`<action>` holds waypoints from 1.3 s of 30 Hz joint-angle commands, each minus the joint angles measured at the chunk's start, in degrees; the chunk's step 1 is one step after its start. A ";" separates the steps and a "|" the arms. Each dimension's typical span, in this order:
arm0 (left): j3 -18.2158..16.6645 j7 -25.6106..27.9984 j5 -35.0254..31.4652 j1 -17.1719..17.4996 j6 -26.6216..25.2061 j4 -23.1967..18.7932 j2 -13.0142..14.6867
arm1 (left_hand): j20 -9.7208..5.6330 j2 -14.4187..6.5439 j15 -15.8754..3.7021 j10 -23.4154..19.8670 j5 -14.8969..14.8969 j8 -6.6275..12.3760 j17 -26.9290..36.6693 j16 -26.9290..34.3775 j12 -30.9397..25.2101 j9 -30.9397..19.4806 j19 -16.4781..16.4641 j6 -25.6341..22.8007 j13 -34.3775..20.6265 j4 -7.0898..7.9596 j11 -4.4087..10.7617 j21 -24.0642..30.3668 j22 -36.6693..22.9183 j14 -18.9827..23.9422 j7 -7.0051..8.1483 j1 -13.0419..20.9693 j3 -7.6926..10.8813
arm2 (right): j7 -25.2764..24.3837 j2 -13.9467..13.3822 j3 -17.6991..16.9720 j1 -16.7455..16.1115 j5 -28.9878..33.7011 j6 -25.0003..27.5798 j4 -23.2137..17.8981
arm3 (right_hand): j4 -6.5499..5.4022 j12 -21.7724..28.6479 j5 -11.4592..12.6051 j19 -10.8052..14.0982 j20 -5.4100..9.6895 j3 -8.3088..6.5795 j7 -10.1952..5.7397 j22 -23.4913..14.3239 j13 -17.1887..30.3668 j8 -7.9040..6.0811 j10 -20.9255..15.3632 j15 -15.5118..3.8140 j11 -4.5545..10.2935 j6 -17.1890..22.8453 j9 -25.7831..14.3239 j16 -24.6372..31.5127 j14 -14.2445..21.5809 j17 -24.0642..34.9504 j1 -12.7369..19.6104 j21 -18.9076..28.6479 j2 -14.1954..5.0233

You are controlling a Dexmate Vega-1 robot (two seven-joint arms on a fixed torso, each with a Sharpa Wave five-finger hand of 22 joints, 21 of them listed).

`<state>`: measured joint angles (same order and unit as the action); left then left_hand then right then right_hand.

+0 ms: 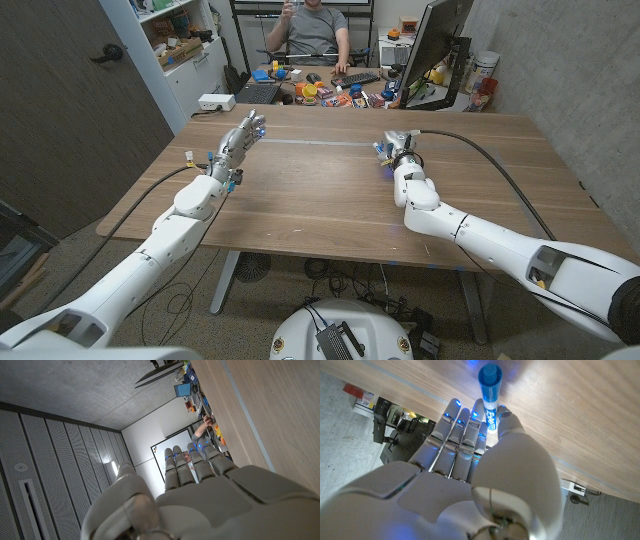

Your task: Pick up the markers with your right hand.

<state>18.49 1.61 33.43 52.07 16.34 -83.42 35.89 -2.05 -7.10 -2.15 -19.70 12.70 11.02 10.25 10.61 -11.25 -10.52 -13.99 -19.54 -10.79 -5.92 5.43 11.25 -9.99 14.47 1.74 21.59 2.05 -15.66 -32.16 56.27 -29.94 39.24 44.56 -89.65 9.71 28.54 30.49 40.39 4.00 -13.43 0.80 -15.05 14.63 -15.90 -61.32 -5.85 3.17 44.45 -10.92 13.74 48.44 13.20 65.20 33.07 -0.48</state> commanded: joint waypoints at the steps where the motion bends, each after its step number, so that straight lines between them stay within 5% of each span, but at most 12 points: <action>1: 0.37 -0.82 0.28 -0.19 0.52 0.42 -0.52 | -1.99 0.02 -3.75 0.30 0.05 0.14 0.25 0.25 -0.21 -0.29 0.18 -0.09 -0.21 0.07 0.10 0.10 -0.29 -0.26 -0.26 -0.47 0.35 | 6.36 -7.06 -3.04 0.74 6.19 5.18 -12.57 | -0.07 0.30 -0.38 0.15 4.92 -0.71 0.24 -0.31 0.55 0.36 -4.27 -7.04 3.56 0.23 -0.16 -0.22 0.66 0.16 3.34 0.54 -2.85; 18: 0.61 -2.24 0.79 -0.31 1.61 0.57 -0.92 | -2.00 0.02 -3.78 0.20 0.09 0.17 0.24 0.25 -0.28 -0.28 0.19 -0.08 -0.21 0.03 0.18 0.11 -0.28 -0.29 -0.27 -0.51 0.49 | 29.18 -16.52 -12.27 7.87 17.00 6.17 -28.71 | -0.51 0.46 -1.46 -0.66 4.62 -1.37 0.28 -0.36 1.20 0.93 -4.00 -7.00 3.92 0.35 -0.21 -0.46 1.29 0.50 3.44 1.50 -2.95; 23: 0.59 -2.44 0.98 -0.14 1.72 0.42 -0.92 | -2.00 0.02 -3.76 0.25 0.09 0.18 0.23 0.25 -0.27 -0.28 0.20 -0.07 -0.21 0.02 0.26 0.11 -0.28 -0.30 -0.31 -0.52 0.53 | 34.94 -16.86 -14.22 9.72 20.81 4.90 -30.45 | -0.61 0.53 -1.72 -0.88 4.61 -1.51 0.25 -0.36 1.35 1.06 -4.00 -6.97 3.88 0.38 -0.23 -0.52 1.40 0.57 3.40 1.72 -2.97; 25: 0.60 -2.52 0.96 -0.13 1.86 0.39 -0.94 | -1.98 0.02 -3.70 0.25 0.10 0.20 0.23 0.25 -0.27 -0.28 0.22 -0.12 -0.21 0.02 0.24 0.10 -0.28 -0.30 -0.30 -0.52 0.54 | 36.91 -16.58 -15.02 10.20 22.00 4.25 -30.75 | -0.67 0.60 -2.04 -1.03 4.61 -1.69 0.22 -0.35 1.55 1.22 -4.03 -6.99 5.32 0.44 -0.24 -0.64 1.46 0.65 3.38 2.04 -2.91; 28: 0.57 -2.62 1.05 -0.15 2.01 0.33 -1.00 | -1.97 0.02 -3.74 0.24 0.10 0.19 0.23 0.25 -0.27 -0.28 0.20 -0.09 -0.21 0.01 0.19 0.11 -0.28 -0.31 -0.31 -0.53 0.56 | 38.62 -15.83 -16.08 10.22 23.63 3.32 -30.72 | -0.68 0.64 -2.18 -1.13 4.57 -1.78 0.20 -0.35 1.63 1.29 -4.06 -7.04 5.45 0.47 -0.25 -0.66 1.52 0.70 3.39 2.16 -2.90; 39: 0.25 -2.72 1.21 -0.15 2.23 0.36 -0.82 | -1.95 0.03 -3.75 0.20 0.11 0.19 0.23 0.27 -0.30 -0.28 0.19 -0.04 -0.20 -0.03 0.08 0.12 -0.28 -0.28 -0.43 -0.55 0.65 | 38.84 -12.60 -18.85 7.20 26.26 1.02 -28.60 | -0.79 0.66 -2.67 -1.59 4.53 -2.09 0.02 -0.33 1.94 1.55 -3.85 -7.04 5.66 0.58 -0.28 -0.76 1.75 0.86 3.32 2.63 -2.87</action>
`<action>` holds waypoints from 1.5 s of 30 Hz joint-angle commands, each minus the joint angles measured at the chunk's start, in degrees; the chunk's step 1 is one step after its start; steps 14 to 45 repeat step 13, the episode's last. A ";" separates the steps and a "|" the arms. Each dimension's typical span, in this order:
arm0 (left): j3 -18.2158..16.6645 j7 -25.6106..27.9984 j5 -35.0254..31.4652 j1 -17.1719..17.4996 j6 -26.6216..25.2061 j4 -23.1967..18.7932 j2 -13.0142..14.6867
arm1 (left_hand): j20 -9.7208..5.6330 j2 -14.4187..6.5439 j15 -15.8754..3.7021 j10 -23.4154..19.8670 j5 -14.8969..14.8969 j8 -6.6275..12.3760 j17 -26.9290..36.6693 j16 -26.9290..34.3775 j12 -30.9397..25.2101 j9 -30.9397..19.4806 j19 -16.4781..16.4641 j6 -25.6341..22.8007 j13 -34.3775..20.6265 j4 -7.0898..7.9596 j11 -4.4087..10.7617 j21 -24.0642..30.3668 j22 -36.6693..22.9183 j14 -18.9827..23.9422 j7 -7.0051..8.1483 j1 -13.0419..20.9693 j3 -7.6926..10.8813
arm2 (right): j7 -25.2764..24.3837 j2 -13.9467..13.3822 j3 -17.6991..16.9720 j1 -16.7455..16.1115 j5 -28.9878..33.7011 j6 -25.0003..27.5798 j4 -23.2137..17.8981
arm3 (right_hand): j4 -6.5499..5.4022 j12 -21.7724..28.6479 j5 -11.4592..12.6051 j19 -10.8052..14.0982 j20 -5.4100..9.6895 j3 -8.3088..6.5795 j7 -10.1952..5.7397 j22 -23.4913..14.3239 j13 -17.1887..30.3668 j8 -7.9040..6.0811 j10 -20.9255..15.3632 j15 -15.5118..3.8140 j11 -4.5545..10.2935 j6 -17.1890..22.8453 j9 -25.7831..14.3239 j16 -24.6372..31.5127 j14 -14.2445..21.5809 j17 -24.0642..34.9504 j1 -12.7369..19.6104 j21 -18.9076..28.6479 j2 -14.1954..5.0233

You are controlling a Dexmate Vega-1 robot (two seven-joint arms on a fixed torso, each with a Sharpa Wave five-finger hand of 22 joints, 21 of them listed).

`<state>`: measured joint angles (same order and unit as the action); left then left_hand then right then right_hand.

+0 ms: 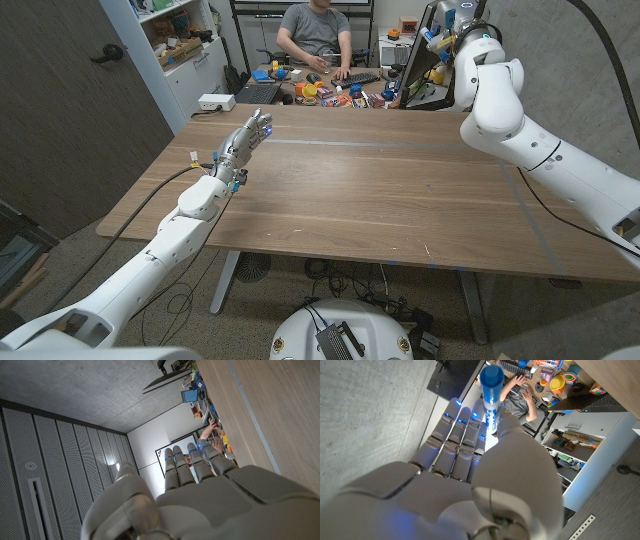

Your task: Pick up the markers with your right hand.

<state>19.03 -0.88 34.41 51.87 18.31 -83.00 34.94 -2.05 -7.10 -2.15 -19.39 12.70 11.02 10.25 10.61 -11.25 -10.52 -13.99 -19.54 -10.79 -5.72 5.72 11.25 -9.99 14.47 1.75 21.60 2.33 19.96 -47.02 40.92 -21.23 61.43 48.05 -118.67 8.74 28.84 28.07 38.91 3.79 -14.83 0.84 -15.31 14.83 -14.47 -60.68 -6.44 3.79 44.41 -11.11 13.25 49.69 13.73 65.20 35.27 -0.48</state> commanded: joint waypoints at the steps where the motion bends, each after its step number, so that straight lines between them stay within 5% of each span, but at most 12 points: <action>1: -0.31 -0.26 0.22 0.05 0.23 -0.07 0.17 | -1.97 0.03 -3.77 -0.11 0.11 0.18 0.23 0.27 -0.30 -0.28 0.19 -0.02 -0.21 -0.23 -0.28 0.12 -0.28 -0.28 -0.37 -0.56 0.38 | 3.15 2.53 -3.64 -1.65 4.32 -2.64 0.63 | 0.17 0.37 -0.30 -0.14 4.75 -0.72 -0.03 -0.06 1.76 0.14 -4.48 -6.45 5.04 0.64 -0.09 -0.29 0.50 0.36 3.31 0.49 -2.85; 13: -0.01 -0.43 -0.02 -0.46 -0.28 0.05 0.25 | -2.02 0.05 -3.76 -0.13 0.12 0.19 0.23 0.28 -0.32 -0.28 0.19 0.00 -0.20 -0.27 -0.17 0.13 -0.28 -0.26 -0.43 -0.58 0.48 | 2.71 4.48 -5.33 -3.36 5.02 -4.05 2.13 | 0.08 0.41 -0.81 -0.53 4.79 -1.10 -0.24 -0.02 2.10 0.46 -4.35 -6.47 5.24 0.72 -0.12 -0.46 0.56 0.52 3.23 1.11 -2.83; 45: -0.01 -0.43 -0.02 -0.46 -0.28 0.05 0.25 | -2.02 0.05 -3.76 -0.13 0.12 0.19 0.23 0.28 -0.32 -0.28 0.19 0.00 -0.20 -0.27 -0.17 0.13 -0.28 -0.26 -0.43 -0.58 0.48 | 2.71 4.48 -5.33 -3.36 5.02 -4.05 2.13 | 0.08 0.41 -0.81 -0.53 4.79 -1.10 -0.24 -0.02 2.10 0.46 -4.35 -6.47 5.24 0.72 -0.12 -0.46 0.56 0.52 3.23 1.11 -2.83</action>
